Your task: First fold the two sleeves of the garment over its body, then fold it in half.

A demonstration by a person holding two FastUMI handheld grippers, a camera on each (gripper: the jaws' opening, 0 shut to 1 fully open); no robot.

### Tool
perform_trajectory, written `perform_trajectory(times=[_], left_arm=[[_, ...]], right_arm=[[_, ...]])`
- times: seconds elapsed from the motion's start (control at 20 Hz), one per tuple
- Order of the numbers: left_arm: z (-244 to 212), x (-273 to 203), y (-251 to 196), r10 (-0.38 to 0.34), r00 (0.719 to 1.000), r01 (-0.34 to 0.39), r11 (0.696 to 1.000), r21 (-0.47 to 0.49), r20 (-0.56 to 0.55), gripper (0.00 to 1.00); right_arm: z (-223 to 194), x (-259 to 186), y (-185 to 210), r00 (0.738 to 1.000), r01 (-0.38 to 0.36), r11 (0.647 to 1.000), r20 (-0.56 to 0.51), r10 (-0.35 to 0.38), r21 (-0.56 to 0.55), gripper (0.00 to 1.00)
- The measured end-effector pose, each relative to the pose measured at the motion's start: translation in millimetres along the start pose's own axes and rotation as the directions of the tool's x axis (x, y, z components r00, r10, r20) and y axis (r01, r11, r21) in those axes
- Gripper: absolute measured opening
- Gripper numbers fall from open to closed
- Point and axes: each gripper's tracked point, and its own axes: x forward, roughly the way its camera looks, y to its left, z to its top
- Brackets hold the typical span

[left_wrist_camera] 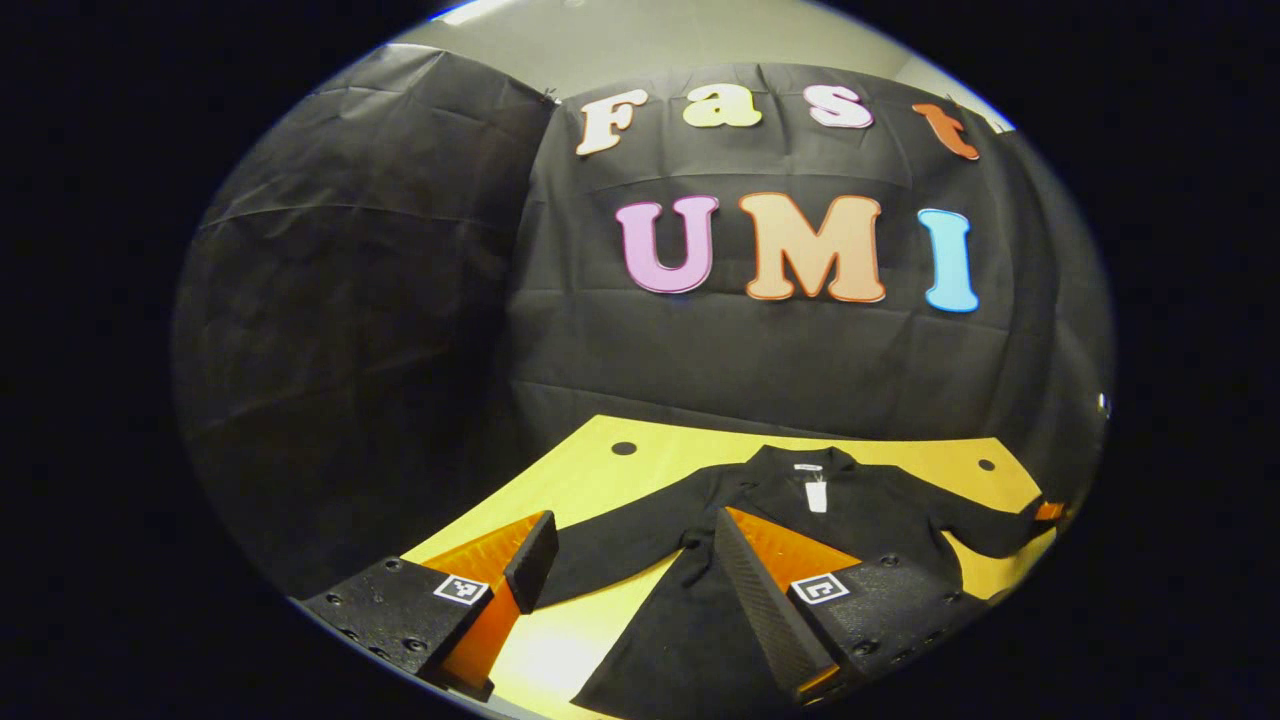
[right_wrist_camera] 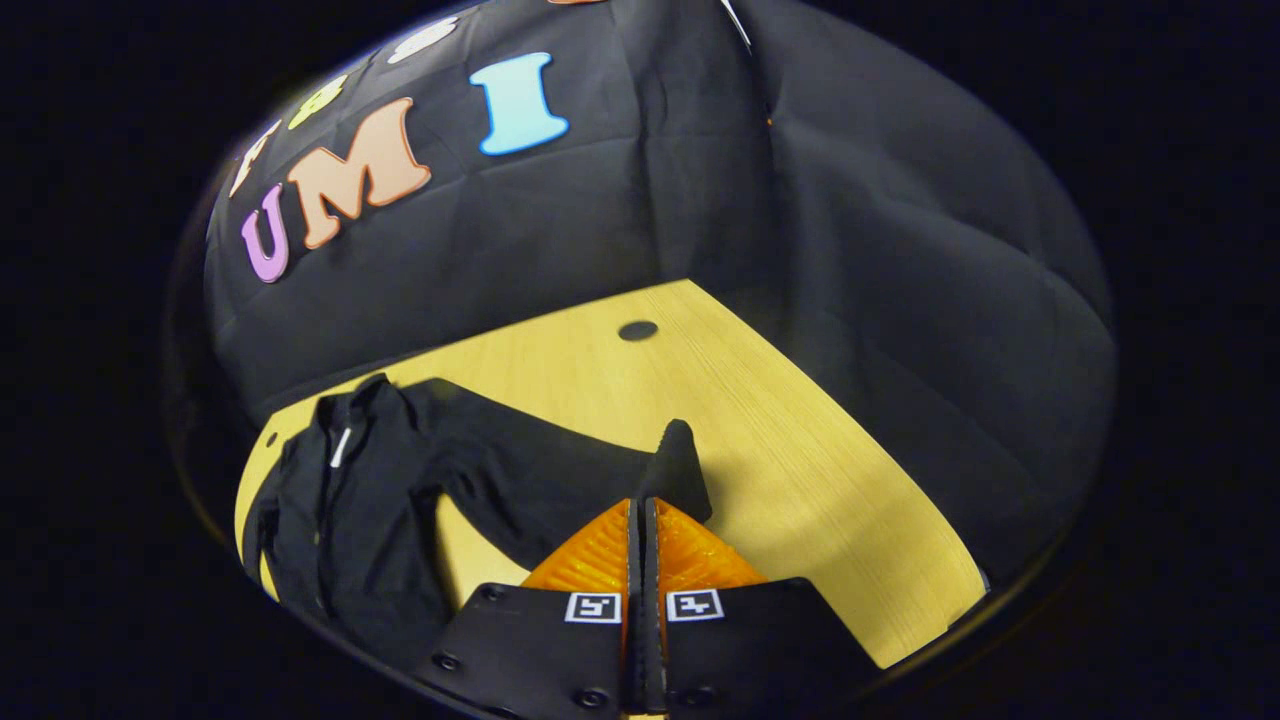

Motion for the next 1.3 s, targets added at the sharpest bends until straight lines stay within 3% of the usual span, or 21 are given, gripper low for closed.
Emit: perform_trajectory(times=[0.15,0.35,0.55,0.95,1.3], left_arm=[[-2,17,5,-0.090,0.996,0.090,0.996,0.029,-0.013,0.94],[-5,34,26,-0.163,0.986,0.163,0.987,-0.011,-0.027,0.94],[-15,45,61,-0.155,0.987,0.152,0.987,-0.055,-0.044,0.94],[-33,57,114,-0.126,0.989,0.121,0.990,-0.066,-0.072,0.94],[-43,62,138,-0.099,0.991,0.095,0.994,-0.057,-0.086,0.94]], right_arm=[[27,-12,61,0.998,-0.032,0.999,0.063,0.031,0.011,0.02],[54,-19,152,0.989,-0.088,0.996,0.121,0.087,-0.001,0.02],[70,-19,230,0.976,-0.153,0.988,0.161,0.146,0.034,0.02],[78,-21,352,0.945,-0.266,0.962,0.179,0.273,-0.063,0.02],[30,-8,464,0.877,-0.457,0.873,0.082,0.474,-0.171,0.02]])
